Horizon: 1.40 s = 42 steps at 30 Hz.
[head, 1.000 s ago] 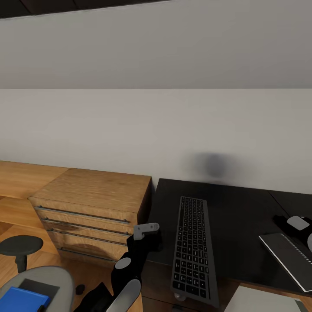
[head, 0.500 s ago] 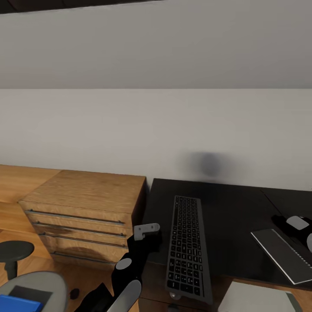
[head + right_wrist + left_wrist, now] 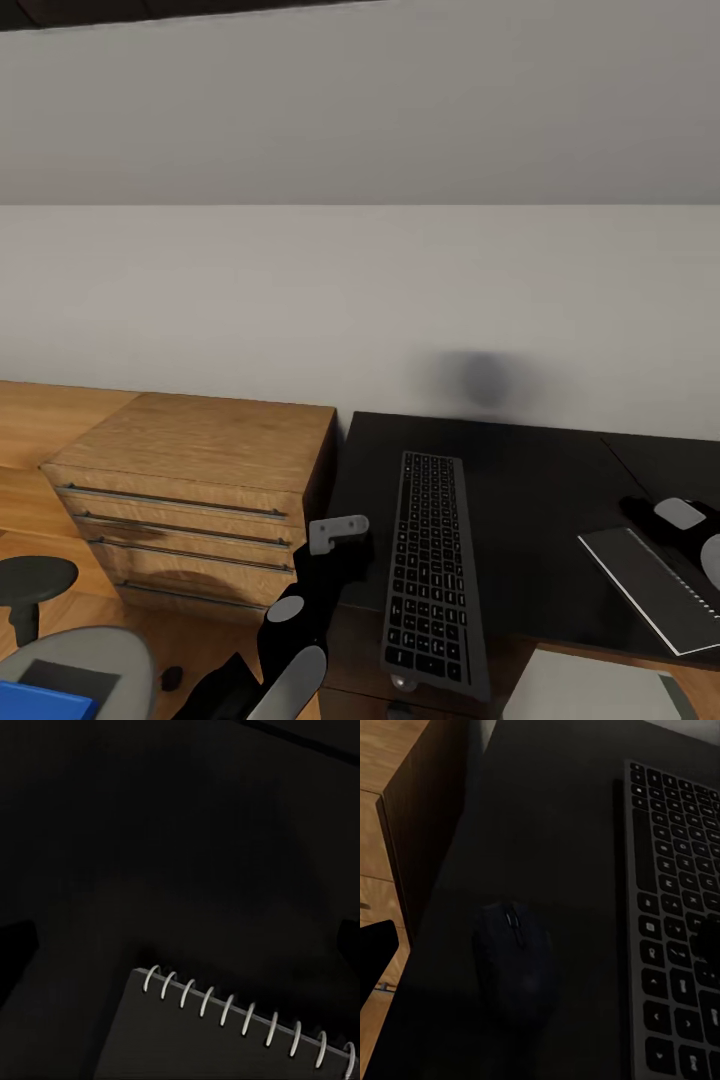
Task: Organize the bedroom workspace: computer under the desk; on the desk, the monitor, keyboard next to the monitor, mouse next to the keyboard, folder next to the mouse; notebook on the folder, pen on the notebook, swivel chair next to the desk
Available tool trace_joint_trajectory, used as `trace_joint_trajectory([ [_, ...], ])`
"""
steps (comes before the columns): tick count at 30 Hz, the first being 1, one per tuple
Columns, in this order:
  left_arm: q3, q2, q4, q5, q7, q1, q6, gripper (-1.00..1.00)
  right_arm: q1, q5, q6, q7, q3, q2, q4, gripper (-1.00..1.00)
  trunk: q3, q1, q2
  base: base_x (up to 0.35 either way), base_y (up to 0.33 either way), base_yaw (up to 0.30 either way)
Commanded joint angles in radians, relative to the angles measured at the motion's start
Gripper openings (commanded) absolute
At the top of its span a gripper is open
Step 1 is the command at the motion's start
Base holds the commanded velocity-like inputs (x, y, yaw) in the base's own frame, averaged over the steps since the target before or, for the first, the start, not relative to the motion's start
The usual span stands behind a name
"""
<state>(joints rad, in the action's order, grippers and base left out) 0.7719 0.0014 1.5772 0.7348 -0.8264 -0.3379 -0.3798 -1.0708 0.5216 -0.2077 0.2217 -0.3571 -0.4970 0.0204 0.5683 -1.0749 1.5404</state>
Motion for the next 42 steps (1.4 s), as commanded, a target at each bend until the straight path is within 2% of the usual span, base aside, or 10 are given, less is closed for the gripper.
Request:
trace_joint_trajectory([
  [1,0.001,0.0,0.001,0.005,-0.007,-0.001,-0.004,1.0,-0.001,-0.003,-0.005,0.004,-0.007,0.001,0.001,1.0,0.001,0.0,0.001,0.0,0.0,-0.002],
  [7,0.0,0.001,0.001,0.005,-0.007,-0.001,-0.004,1.0,-0.001,0.024,-0.017,0.009,-0.008,0.004,0.0,1.0,0.001,0.0,0.001,0.0,0.0,0.0],
  [9,-0.001,0.002,0.001,0.005,-0.007,-0.001,-0.004,1.0,-0.001,0.054,-0.02,0.042,-0.008,0.004,0.0,1.0,0.001,0.0,0.001,0.0,0.0,0.0],
  [13,-0.002,0.002,0.001,0.005,-0.008,-0.001,-0.004,1.0,-0.001,0.061,-0.021,0.058,-0.008,0.004,0.0,1.0,0.001,0.0,0.001,0.0,0.0,0.0],
  [21,-0.002,0.002,0.0,0.005,-0.007,-0.001,-0.004,1.0,-0.001,0.064,-0.021,0.065,-0.007,0.005,0.0,1.0,0.001,0.0,0.001,-0.017,0.001,0.0],
  [42,-0.002,0.002,0.0,0.005,-0.007,-0.001,-0.004,1.0,-0.001,0.063,-0.021,0.066,-0.006,0.007,0.0,1.0,0.001,0.0,0.001,-0.127,0.076,0.0],
])
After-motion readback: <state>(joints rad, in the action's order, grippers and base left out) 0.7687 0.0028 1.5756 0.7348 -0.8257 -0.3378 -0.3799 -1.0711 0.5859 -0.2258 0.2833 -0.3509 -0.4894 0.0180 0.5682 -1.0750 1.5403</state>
